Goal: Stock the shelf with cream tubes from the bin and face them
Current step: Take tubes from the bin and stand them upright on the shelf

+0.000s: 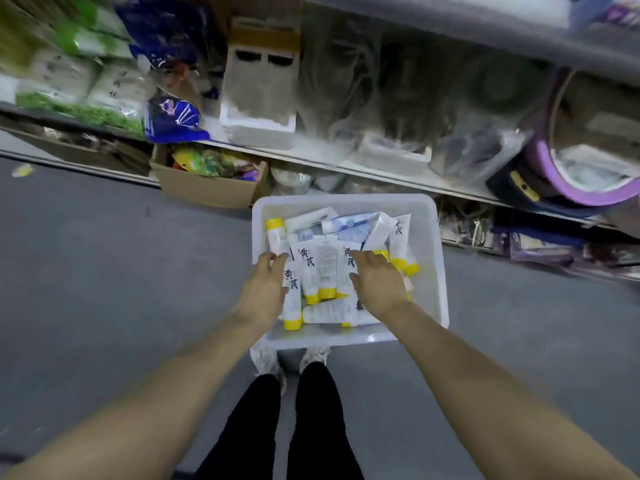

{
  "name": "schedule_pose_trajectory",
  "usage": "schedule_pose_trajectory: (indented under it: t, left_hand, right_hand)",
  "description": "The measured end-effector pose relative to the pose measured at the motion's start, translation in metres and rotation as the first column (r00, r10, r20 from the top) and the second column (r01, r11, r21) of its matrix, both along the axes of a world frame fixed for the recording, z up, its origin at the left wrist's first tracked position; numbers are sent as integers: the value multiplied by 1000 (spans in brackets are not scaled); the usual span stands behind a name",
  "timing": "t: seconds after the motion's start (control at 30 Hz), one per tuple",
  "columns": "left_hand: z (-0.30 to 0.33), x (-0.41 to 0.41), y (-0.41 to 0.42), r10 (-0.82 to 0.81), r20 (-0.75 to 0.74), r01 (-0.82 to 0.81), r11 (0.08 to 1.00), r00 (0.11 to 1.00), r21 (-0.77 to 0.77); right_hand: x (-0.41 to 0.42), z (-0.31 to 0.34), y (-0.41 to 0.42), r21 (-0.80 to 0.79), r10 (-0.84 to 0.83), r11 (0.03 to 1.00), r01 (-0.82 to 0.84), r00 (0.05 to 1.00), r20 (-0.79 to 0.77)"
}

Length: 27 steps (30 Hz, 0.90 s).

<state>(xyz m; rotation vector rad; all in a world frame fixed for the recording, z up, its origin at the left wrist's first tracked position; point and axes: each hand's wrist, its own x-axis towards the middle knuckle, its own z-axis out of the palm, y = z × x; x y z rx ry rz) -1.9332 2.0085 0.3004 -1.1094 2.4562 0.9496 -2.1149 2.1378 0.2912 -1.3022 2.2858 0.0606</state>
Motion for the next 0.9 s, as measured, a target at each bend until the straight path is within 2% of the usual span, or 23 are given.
schedule_pose_trajectory:
  t: [0.2, 0.33, 0.43, 0.5, 0.73, 0.8, 0.9]
  left_hand:
    - [-58, 8, 22, 121, 57, -127, 986, 991, 111]
    - [-76, 6, 29, 164, 63, -170, 978, 985, 120]
    - [-83, 3, 33, 168, 98, -179, 978, 981, 107]
    - [-87, 0, 32, 185, 119, -197, 976, 975, 94]
    - [-106, -7, 37, 171, 147, -186, 978, 974, 95]
    - [-107, -9, 37, 168, 154, -188, 975, 974, 122]
    - [-107, -8, 37, 238, 161, -272, 933, 958, 236]
  right_hand:
    - [9, -66, -16, 113, -12, 994, 7, 999, 43]
    - [6, -95, -42, 107, -19, 994, 16, 1000, 22]
    - [6, -110, -60, 185, -66, 981, 61, 998, 22]
    - [4, -115, -70, 238, -64, 969, 59, 998, 12]
    - [-11, -112, -79, 269, -51, 962, 44, 999, 20]
    - [-8, -111, -76, 252, -69, 966, 53, 996, 56]
    - [-1, -106, -65, 176, -159, 976, 124, 967, 197]
